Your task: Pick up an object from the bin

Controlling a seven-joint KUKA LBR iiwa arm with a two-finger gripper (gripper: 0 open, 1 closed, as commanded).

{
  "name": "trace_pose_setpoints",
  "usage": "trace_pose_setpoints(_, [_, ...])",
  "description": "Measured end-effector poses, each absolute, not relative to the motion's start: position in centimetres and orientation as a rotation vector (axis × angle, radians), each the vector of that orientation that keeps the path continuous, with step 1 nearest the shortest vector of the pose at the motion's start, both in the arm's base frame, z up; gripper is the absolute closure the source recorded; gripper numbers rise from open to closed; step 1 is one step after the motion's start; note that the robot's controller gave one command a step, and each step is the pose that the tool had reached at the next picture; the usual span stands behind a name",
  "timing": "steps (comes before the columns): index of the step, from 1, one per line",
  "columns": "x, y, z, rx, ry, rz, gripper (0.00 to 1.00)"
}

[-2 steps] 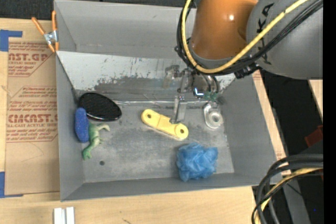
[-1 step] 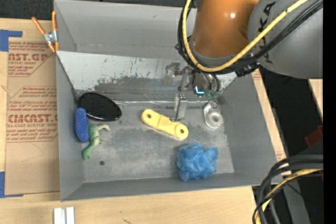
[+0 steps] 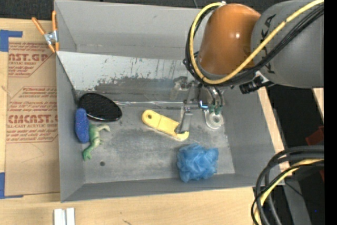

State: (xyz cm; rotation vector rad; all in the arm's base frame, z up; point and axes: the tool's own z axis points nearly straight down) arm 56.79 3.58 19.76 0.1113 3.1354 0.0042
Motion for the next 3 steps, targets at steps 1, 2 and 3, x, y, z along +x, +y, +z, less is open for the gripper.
trace_pose_setpoints(1, [54.8,1.1,16.2,0.367,3.118,0.004,0.00])
trace_pose_setpoints(2, [53.9,1.7,12.0,0.279,3.123,0.003,0.00])
trace_pose_setpoints(3, [54.3,2.0,9.3,0.338,3.122,0.005,0.00])
